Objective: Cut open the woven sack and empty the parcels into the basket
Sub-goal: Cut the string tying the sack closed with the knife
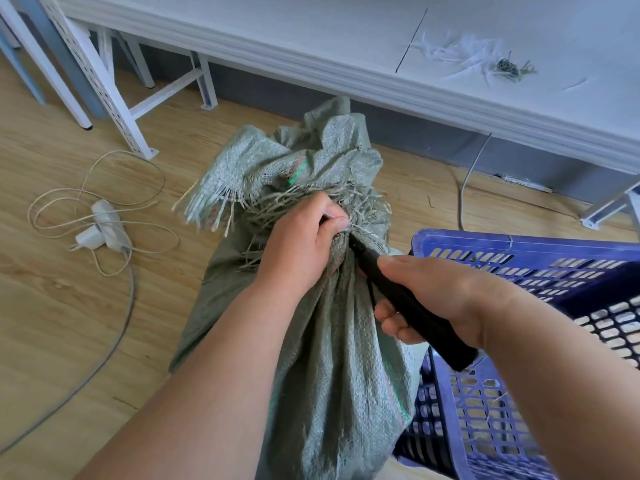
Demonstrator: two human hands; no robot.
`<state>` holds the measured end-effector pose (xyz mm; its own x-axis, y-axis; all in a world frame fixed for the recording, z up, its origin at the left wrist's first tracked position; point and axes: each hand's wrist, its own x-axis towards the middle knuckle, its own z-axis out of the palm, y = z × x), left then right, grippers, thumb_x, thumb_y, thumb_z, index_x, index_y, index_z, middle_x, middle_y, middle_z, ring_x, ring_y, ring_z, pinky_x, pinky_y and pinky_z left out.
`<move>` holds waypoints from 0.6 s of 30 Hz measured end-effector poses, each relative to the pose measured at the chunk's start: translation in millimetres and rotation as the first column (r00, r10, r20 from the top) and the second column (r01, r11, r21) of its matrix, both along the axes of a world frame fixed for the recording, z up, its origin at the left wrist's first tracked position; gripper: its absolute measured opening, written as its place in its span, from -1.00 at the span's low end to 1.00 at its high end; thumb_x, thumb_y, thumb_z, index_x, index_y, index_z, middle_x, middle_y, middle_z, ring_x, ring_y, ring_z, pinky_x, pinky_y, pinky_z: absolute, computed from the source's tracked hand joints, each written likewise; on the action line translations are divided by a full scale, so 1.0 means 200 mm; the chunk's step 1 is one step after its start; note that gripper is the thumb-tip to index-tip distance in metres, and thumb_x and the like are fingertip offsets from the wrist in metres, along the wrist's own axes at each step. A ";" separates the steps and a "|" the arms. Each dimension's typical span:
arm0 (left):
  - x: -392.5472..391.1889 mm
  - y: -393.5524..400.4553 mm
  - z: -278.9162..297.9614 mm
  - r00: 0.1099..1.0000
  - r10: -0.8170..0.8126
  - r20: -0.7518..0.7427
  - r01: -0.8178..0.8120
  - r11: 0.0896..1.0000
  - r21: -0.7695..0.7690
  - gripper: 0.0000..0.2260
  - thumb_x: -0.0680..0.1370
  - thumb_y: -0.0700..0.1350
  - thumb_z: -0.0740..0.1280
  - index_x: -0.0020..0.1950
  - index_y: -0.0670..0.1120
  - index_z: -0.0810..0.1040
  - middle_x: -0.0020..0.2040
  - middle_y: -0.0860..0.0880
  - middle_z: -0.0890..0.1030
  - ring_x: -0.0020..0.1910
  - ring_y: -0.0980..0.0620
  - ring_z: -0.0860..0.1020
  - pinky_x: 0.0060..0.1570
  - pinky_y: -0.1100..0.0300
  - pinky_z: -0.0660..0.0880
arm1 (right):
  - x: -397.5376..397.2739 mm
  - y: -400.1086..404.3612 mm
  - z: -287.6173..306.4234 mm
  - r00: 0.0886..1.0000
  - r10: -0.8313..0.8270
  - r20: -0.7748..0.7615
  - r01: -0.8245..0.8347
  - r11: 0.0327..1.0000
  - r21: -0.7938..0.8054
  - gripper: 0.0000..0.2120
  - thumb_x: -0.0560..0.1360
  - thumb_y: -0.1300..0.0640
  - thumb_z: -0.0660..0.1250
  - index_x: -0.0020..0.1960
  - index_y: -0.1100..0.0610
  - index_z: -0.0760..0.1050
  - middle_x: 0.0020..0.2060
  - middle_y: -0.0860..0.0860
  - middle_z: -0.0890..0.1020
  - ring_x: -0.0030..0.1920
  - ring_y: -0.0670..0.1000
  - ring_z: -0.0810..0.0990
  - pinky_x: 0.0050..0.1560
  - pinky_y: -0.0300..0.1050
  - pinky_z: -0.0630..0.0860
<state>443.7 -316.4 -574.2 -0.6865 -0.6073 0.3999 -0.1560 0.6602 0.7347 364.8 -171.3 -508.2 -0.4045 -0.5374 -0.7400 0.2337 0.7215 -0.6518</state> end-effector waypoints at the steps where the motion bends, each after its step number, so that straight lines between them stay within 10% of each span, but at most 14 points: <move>1: 0.00 0.00 0.00 1.000 0.005 0.003 -0.005 1.000 0.018 -0.96 0.54 -0.18 0.35 -0.10 -0.12 0.52 -0.06 0.08 0.64 -0.02 0.12 0.58 -0.03 0.29 0.45 | 0.00 0.00 0.00 1.000 -0.005 0.004 0.005 1.000 0.000 -0.72 0.66 -0.07 0.08 0.26 0.05 0.39 -0.48 0.07 0.58 -0.52 -0.01 0.54 -0.49 -0.22 0.47; 18: 0.01 -0.01 0.00 1.000 0.023 -0.008 -0.020 0.970 0.242 -0.91 0.58 -0.13 0.32 -0.04 -0.14 0.57 -0.08 0.15 0.63 -0.04 0.30 0.54 -0.12 0.57 0.36 | 0.00 -0.02 0.09 0.984 0.108 -0.140 -0.115 0.993 -0.040 -0.70 0.67 -0.03 0.05 0.12 0.16 0.43 -0.43 0.06 0.53 -0.56 -0.05 0.44 -0.52 -0.26 0.35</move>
<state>445.2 -317.7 -573.5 -0.6686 -0.7015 0.2467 -0.1591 0.4591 0.8740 365.4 -175.3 -489.7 -0.4363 -0.6180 -0.6540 0.0593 0.7055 -0.7062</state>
